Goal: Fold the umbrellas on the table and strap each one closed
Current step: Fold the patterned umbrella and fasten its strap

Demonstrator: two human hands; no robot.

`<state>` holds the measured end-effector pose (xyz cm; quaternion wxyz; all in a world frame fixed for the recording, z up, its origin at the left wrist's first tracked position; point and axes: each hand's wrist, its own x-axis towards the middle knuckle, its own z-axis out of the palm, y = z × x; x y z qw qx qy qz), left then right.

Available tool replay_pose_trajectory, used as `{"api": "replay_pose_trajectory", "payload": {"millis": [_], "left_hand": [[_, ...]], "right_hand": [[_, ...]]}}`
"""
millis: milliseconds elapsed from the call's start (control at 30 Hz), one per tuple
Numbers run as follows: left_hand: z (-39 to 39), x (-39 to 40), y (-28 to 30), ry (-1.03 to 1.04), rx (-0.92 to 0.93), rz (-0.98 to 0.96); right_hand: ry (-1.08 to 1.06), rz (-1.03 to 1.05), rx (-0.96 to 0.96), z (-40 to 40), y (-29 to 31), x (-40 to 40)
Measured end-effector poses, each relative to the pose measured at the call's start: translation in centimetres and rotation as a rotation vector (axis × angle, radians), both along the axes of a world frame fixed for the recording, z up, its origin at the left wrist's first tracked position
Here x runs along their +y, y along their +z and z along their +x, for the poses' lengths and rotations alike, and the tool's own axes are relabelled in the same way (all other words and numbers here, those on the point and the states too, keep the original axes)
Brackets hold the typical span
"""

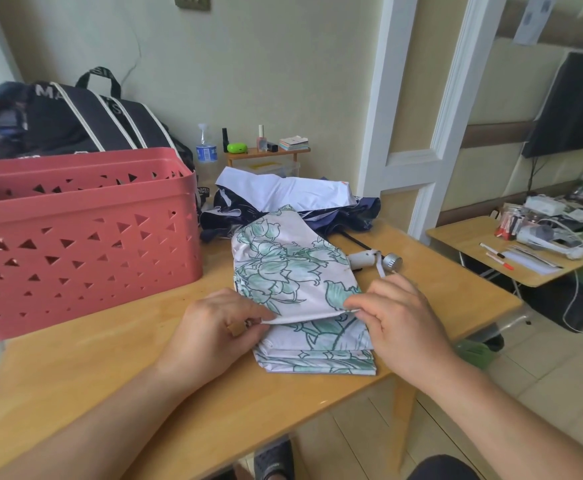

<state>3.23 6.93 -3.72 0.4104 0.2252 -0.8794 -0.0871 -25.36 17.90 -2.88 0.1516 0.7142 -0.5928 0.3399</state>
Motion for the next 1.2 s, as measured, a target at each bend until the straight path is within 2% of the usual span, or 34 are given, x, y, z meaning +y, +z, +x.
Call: {"api": "replay_pose_trajectory", "payload": {"millis": [133,267,333,433,533,633,700,800,900,933,1067,1200], "left_hand": [[0.3,-0.4,-0.3,-0.012,-0.009,0.036],[-0.5,-0.4,0.3,0.015,-0.26,-0.028],[-1.6,-0.5,1.6,0.028,-0.296,-0.029],[-5.2,-0.5,4.3,0.062,-0.318,0.102],[-9.0,-0.6,5.0,0.138,-0.57,0.231],[-10.0,-0.1,2.7,0.185,-0.997,0.117],[-9.9,0.5,1.4,0.192,-1.115,0.109],[-9.9,1.1,1.3,0.163,-1.136,0.133],[-9.8,1.2,1.5,0.152,-1.127,0.15],[-9.8,1.2,1.5,0.15,-1.12,0.152],[-9.3,1.4,1.4,0.112,-1.109,0.175],[-6.7,1.8,1.4,0.081,-1.024,0.268]], "right_hand": [[0.034,0.082,0.081,0.1,-0.7,0.8],[0.066,0.325,0.094,0.5,-1.0,1.1],[0.052,0.457,0.074,0.6,-0.4,1.1],[0.059,0.534,0.077,0.6,0.4,1.0],[0.055,0.578,0.089,0.4,0.8,1.0],[0.045,0.585,0.083,0.3,0.7,1.3],[0.06,0.61,0.048,0.2,0.8,1.6],[0.031,0.629,-0.107,-0.6,1.8,0.9],[-0.028,0.367,-0.234,-0.7,2.5,-1.7],[-0.038,0.352,-0.234,-0.4,2.5,-2.7],[-0.05,0.554,-0.098,0.6,0.4,-5.3],[-0.036,0.687,-0.019,-1.6,-1.3,-4.7]]}}
